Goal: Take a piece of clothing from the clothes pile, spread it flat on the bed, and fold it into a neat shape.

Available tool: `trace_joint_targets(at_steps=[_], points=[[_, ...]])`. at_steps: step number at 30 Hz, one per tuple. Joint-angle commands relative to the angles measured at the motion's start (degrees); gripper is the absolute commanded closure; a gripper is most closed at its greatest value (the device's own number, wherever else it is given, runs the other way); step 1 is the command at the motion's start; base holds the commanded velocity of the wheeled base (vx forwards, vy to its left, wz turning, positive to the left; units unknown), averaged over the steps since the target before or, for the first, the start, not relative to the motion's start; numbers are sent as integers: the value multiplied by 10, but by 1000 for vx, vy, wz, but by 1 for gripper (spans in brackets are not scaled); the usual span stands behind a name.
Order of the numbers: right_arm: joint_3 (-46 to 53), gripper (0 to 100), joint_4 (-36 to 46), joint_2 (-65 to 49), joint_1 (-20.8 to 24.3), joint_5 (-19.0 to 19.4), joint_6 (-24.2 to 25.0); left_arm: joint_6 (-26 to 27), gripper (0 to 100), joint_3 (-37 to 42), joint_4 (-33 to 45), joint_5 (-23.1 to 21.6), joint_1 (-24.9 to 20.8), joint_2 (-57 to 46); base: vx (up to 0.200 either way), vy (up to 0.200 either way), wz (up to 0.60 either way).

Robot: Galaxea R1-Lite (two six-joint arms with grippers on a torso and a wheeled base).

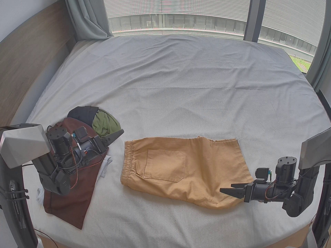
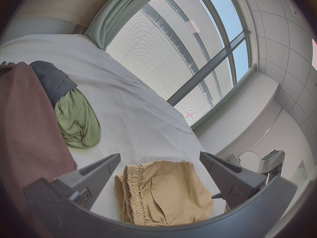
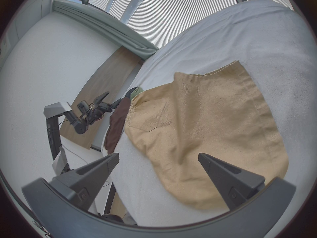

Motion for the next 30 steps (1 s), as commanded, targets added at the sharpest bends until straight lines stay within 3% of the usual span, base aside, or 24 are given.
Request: trace_joint_targets(at_steps=[1, 15, 30], points=[[-29, 0, -1, 50, -29, 0, 0, 0, 0, 2, -1, 0, -1, 4, 0, 0, 0], [-58, 0, -1, 122, -53, 0, -3, 23, 0, 0, -1, -3, -1, 12, 0, 0, 0], [-53, 0, -1, -8, -17, 1, 0, 24, 0, -1, -1, -4, 7, 10, 0, 0, 0]])
